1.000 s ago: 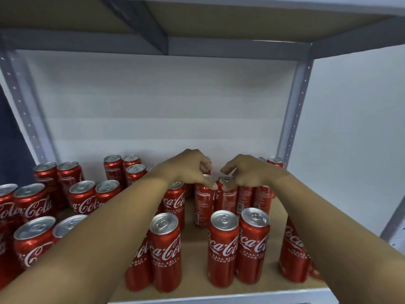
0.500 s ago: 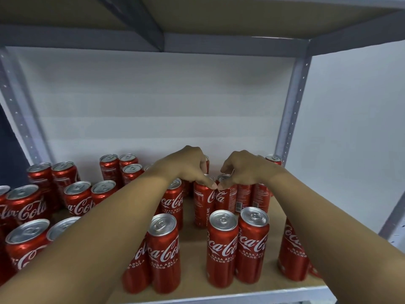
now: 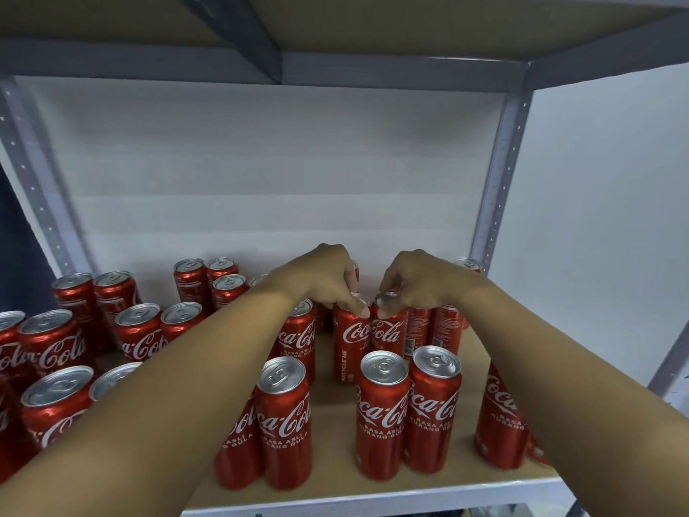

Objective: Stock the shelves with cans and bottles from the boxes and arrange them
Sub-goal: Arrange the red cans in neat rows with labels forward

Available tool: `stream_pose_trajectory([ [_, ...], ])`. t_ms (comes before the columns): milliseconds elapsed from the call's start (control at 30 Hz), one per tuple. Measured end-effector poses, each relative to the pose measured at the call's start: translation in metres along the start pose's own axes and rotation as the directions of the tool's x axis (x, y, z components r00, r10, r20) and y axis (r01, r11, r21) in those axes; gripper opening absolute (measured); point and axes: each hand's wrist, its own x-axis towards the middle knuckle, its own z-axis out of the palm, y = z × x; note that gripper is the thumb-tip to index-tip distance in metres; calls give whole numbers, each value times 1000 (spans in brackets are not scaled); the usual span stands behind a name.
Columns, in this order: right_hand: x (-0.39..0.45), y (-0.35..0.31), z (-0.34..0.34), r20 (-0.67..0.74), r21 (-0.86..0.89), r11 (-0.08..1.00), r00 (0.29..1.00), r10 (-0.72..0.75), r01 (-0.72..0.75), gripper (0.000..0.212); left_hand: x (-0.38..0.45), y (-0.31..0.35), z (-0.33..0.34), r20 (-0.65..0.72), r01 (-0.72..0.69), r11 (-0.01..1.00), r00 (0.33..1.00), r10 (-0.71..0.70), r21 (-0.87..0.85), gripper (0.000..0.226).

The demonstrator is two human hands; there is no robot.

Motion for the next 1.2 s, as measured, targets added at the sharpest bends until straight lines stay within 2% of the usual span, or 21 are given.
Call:
stream_pose_trajectory([
  [67,-2,1,-3,31,27,999,999,-29,28,41,1,-4,-2,36,-33,999,999,33,-6,47],
  [200,-5,2,-6,64,54,998,997,-33,30,59,0,-12,-2,120,-47,992,991,61,-115,63],
  [300,-2,1,-2,19,8,1000,1000,-1,1,70,1,-11,1,73,-37,999,997,38,-13,74],
  [400,-1,-2,2,5,-59,998,1000,-22,23,51,4,-9,6,55,-13,1000,998,13,0,60],
  [467,-1,-1,1,24,-17,998,998,-55,55,41,5,-9,5,79,-35,999,996,35,-1,56],
  [633,-4,3,-5,94,84,995,994,-53,45,53,2,-11,3,169,-39,991,984,60,-129,62],
  [767,-4,2,1,30,42,999,999,-22,20,62,3,-7,6,123,-51,998,991,55,-37,72],
  [933,-3,0,2,45,-27,998,998,-48,49,53,4,-6,8,96,-55,998,994,59,-40,61],
  [1200,-6,0,-3,52,-92,992,995,-79,84,47,3,-4,13,78,-35,991,996,45,-133,65],
])
